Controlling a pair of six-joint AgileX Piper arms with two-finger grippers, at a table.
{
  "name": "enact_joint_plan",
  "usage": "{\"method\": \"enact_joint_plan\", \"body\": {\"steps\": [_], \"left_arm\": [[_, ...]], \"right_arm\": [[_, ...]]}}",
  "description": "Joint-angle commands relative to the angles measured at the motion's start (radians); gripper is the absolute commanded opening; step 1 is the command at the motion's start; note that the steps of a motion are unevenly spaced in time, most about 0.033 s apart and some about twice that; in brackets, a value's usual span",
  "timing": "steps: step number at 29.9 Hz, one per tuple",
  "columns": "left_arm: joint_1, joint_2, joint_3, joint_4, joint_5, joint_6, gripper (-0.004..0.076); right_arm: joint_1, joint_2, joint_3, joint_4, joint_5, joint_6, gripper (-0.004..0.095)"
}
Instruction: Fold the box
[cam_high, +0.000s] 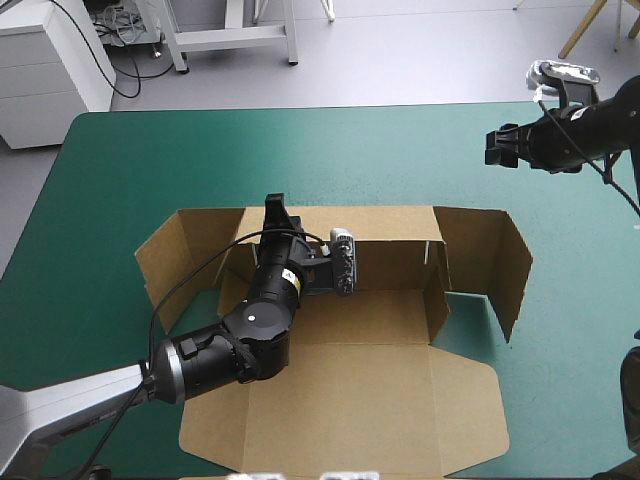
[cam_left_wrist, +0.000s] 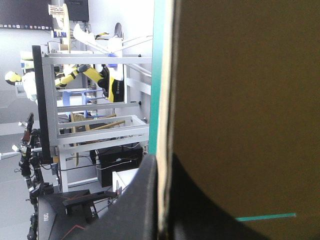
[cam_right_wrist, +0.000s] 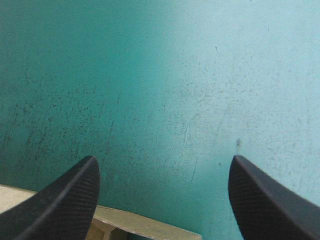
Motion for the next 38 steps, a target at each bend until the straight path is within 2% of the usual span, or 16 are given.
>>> {"method": "enact_joint_plan", "body": {"steps": [1, 7, 12, 26, 38], "left_arm": [[-0.014, -0.036, -0.025, 0.062, 0.028, -0.027, -0.001], [-0.02, -0.036, -0.025, 0.066, 0.033, -0.063, -0.001], [-0.02, -0.036, -0.022, 0.101, 0.024, -0.07, -0.001], [-0.02, -0.036, 0.008, 0.105, 0.034, -0.073, -0.001], [-0.02, -0.036, 0.008, 0.105, 0.016, -0.082, -0.001]], "right_arm": [[-0.006, -0.007, -0.035, -0.001, -0.031, -0.014, 0.0657], [0.05, 0.04, -0.031, -0.022, -0.031, -0.009, 0.0657], [0.13, 0.049, -0.019, -0.167, -0.031, 0.039, 0.0657], [0.139, 0.003, 0.138, -0.193, -0.029, 0.047, 0.0657], [0.139, -0.175, 0.338, -0.153, -0.029, 0.009, 0.0657]]}}
